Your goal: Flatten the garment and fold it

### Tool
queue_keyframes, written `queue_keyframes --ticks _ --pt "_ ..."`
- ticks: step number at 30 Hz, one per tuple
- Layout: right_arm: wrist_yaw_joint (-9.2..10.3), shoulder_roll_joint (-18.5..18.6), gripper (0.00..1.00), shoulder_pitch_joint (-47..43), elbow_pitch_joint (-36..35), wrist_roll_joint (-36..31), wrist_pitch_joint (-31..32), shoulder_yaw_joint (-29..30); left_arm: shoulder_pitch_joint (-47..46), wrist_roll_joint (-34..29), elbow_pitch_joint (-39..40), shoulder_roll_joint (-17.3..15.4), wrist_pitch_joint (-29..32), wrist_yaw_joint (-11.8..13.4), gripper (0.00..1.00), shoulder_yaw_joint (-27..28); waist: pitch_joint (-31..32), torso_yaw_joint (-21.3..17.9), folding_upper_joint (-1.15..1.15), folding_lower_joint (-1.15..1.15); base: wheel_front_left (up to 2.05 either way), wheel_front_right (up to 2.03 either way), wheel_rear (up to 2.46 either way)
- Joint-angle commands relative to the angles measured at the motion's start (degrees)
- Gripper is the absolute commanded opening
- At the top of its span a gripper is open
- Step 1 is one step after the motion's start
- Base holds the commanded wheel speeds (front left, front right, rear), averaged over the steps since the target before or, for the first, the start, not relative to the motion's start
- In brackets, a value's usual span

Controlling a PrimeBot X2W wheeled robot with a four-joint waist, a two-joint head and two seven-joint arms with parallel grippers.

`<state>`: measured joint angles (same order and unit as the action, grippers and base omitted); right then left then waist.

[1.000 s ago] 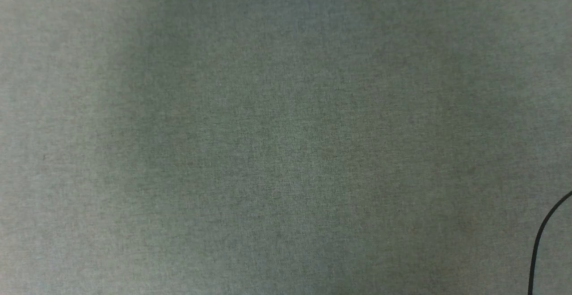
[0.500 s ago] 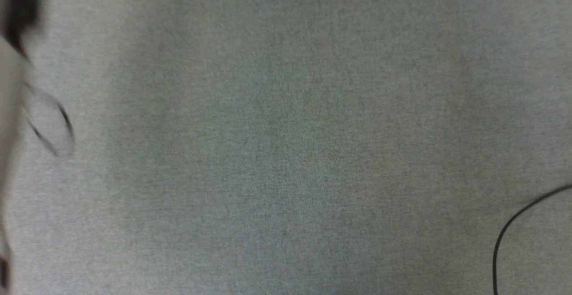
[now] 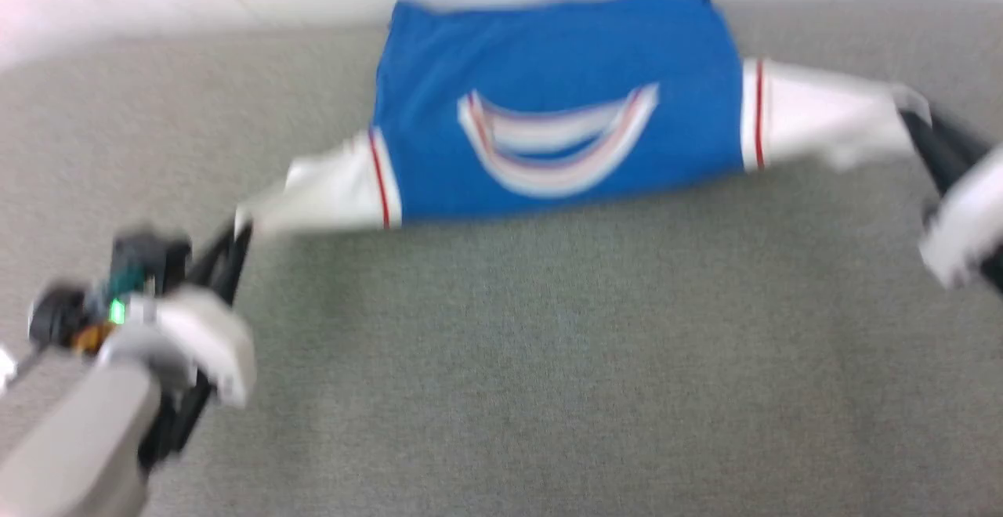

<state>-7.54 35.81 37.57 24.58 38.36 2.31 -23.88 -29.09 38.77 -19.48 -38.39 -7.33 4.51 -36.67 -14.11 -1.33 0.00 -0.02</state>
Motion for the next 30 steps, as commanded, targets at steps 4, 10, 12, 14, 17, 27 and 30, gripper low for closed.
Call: queue_keyframes --ticks 4,10,12,14,17,27,30 --pt "0.05 3.7 0.0 -13.9 -5.4 1.8 2.9 4.1 10.4 2.8 7.5 -4.9 3.2 3.7 0.0 0.0 7.5 1.2 0.0 0.02 0.0 0.0 0.0" --pt "0.05 7.8 0.0 -28.4 -8.5 -0.5 5.8 6.9 19.3 5.1 13.8 -8.8 4.7 7.5 0.0 0.4 9.8 1.4 0.0 0.02 0.0 0.0 0.0" --pt "0.05 7.8 0.0 -31.6 -8.5 -0.8 6.3 8.1 21.3 5.7 15.3 -9.5 4.9 8.4 0.0 0.6 10.5 1.4 0.0 0.02 0.0 0.0 0.0" --pt "0.05 7.2 0.0 -34.1 -9.0 -0.3 7.1 9.2 23.4 6.7 16.7 -10.1 5.4 9.2 0.0 0.5 11.4 1.4 0.0 0.02 0.0 0.0 0.0" --pt "0.05 6.2 0.0 -37.4 -11.0 1.1 9.1 10.3 27.3 8.7 18.9 -10.8 6.9 9.8 0.0 -0.1 12.3 1.3 0.0 0.02 0.0 0.0 0.0" --pt "0.05 5.3 0.0 -47.6 -16.1 1.6 23.2 17.0 35.6 13.3 22.5 -11.9 12.6 10.7 0.0 -3.4 13.0 2.1 0.0 0.02 0.0 0.0 0.0" --pt "0.05 3.9 0.0 -48.4 -17.8 0.4 25.8 19.1 34.6 12.9 22.2 -10.6 12.6 10.5 0.0 -3.8 12.6 2.9 0.0 0.02 0.0 0.0 0.0"
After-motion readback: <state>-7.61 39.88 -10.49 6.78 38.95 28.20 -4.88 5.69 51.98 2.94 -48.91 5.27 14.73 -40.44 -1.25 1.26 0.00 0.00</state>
